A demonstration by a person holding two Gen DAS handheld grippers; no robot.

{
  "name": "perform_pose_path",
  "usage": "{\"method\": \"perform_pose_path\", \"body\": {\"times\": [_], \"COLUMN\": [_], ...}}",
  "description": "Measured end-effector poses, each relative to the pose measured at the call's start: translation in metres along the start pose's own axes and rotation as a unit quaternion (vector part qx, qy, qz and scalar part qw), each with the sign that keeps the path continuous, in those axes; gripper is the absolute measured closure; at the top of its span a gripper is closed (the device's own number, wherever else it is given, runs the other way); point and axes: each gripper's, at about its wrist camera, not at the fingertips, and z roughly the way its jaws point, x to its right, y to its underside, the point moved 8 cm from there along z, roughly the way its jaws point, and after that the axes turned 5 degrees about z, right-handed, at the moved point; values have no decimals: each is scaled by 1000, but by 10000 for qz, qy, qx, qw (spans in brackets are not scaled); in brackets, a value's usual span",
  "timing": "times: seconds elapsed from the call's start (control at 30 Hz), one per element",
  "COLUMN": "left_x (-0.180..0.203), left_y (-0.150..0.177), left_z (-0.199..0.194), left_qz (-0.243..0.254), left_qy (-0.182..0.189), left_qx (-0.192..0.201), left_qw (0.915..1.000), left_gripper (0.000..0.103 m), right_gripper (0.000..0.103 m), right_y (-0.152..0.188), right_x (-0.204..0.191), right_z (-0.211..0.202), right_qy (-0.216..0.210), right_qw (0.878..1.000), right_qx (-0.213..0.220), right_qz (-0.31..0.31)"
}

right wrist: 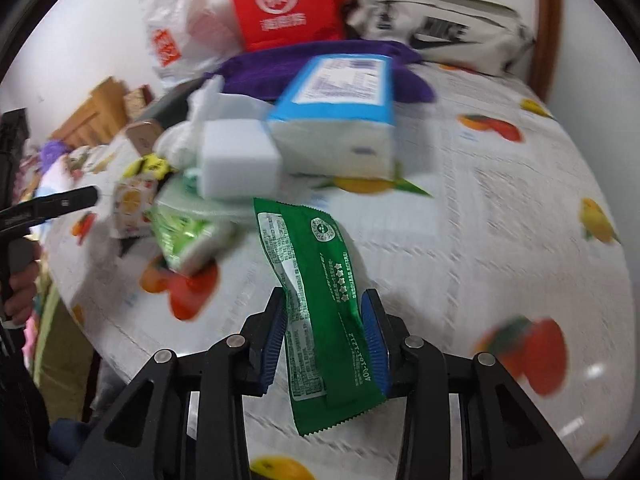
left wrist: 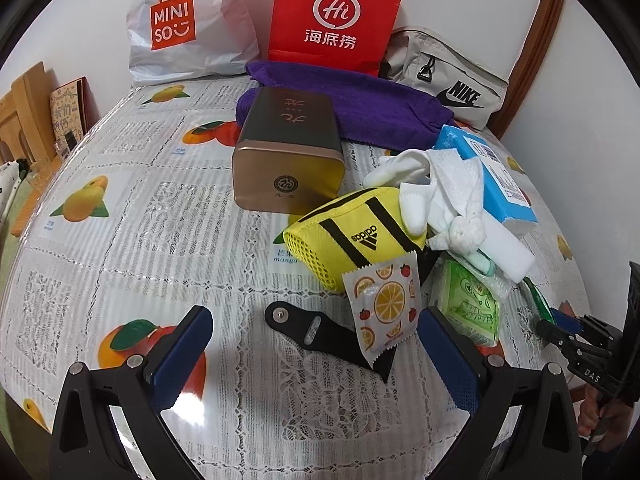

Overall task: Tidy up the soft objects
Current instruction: 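Grasp the orange-print sachet with the left tool while the right tool holds the green packet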

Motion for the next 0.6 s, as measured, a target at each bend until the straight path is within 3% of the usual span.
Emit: {"method": "perform_pose_path", "body": {"times": [0.13,0.23,0.3,0.4,0.6], "left_x": [-3,-10,-15,-18,2], "left_y": [6,12,15,19,10], "left_z": [4,8,13,18,20], "left_qz": [94,95,34,63,286], "left_qy": [-85,-189,-235,-308,16], "left_qx": [-105,-195,-296,-404,-213], "left_qw": [9999,9996,9993,9987,9994], "left_gripper": [0,0,0,0,0], "right_gripper": [58,45,44,51,61], "right_y": [2,-2,-3,-4,-5], "right_x": [10,6,2,-4,-3], "right_z": [7,12,17,20,18], "right_qy": [214,219,330,536,438], "right_qw": [9996,9997,9994,9979,9982], "right_qx": [-100,-30,41,172,292], "right_qz": [145,88,-18,-325,-295]}}
